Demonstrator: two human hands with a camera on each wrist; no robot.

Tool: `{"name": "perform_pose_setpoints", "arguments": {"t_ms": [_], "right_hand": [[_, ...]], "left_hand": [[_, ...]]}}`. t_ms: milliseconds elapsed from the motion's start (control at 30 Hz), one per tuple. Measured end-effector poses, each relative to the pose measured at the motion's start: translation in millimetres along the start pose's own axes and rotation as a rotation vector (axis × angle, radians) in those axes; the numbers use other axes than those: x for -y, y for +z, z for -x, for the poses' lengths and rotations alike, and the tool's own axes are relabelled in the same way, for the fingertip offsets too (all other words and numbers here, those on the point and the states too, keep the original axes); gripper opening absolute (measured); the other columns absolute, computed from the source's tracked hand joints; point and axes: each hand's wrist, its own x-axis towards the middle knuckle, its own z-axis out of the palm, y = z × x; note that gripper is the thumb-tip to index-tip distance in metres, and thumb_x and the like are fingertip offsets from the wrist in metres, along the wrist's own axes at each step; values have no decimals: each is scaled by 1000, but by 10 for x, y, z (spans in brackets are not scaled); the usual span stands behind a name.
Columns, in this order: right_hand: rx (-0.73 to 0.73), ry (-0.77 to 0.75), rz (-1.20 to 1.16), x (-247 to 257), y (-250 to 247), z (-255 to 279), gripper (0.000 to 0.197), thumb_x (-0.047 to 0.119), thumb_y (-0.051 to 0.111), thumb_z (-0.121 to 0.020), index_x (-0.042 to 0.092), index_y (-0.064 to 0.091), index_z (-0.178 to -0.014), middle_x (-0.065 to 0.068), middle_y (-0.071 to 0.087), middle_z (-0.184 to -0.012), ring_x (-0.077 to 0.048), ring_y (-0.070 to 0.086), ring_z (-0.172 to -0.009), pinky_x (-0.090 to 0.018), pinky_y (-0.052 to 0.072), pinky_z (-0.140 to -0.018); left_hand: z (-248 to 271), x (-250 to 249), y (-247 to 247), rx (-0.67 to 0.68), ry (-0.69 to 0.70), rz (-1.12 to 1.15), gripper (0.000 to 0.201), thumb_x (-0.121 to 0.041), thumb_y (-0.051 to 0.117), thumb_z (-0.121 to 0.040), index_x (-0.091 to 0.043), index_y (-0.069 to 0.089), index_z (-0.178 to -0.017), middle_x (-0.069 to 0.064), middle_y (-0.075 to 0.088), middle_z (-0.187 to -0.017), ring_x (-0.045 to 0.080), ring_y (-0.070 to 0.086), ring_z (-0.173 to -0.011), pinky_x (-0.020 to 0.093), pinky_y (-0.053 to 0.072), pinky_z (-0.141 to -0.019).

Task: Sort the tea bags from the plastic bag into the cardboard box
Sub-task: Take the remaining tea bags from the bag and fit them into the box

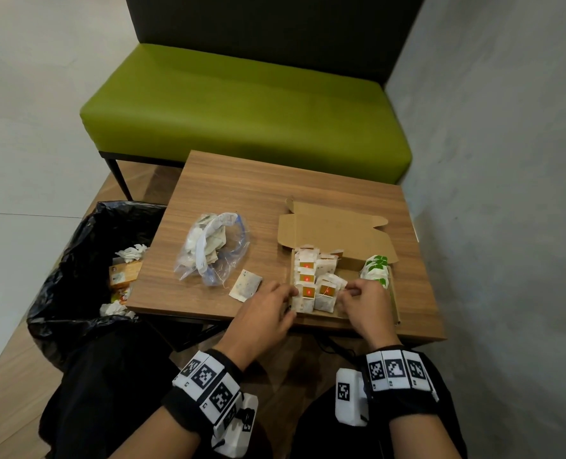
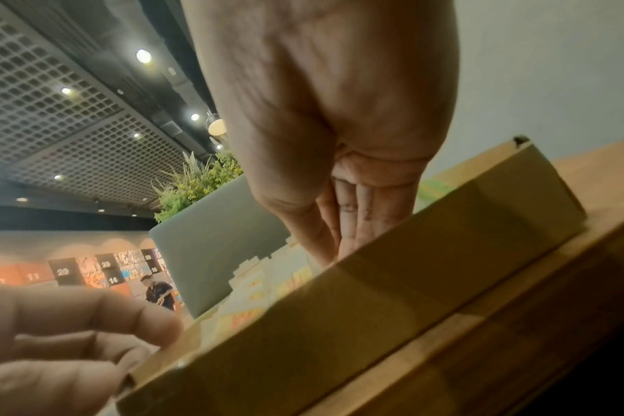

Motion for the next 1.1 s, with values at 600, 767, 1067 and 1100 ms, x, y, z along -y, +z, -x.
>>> {"name": "perform_pose_setpoints", "arguments": {"t_ms": [600,767,1067,1100], "right_hand": [[174,-189,47,-41,-209,138,21,21,77,-85,36,64,-77,12,65,-79,-3,60,-78,-20,43,-63],[196,-214,49,-82,-200,150,15,23,78,-84,34,68,-88,12,68,-88,-1,62,-86,-25,52,-75],[288,-177,-64,-24,-301,82,18,18,78,-84,30,70,-96,7,70,-88,-9,66,-86,-28,56,-76],[285,-173,-80,-19,-310,65,20,17,79,-83,29,70,-96,6,71,-87,-9,67,-83,-29,57,-76]], "left_hand": [[-89,-182,23,-123,90,-65,38,-32,61,-93,-28,53,-130,-10,51,-126,7,49,-113,28,47,-97],[-207,-364,82,-44,162,-194,42,-36,62,-93,-28,52,-132,-9,53,-132,11,46,-123,34,39,-103],[-357,-436,64,3,129,-314,24,-34,54,-98,-24,65,-117,-1,62,-115,18,53,-112,37,38,-96],[-369,-438,58,4,124,-308,23,-34,54,-98,-23,65,-115,0,62,-113,18,54,-109,37,39,-95]]}}
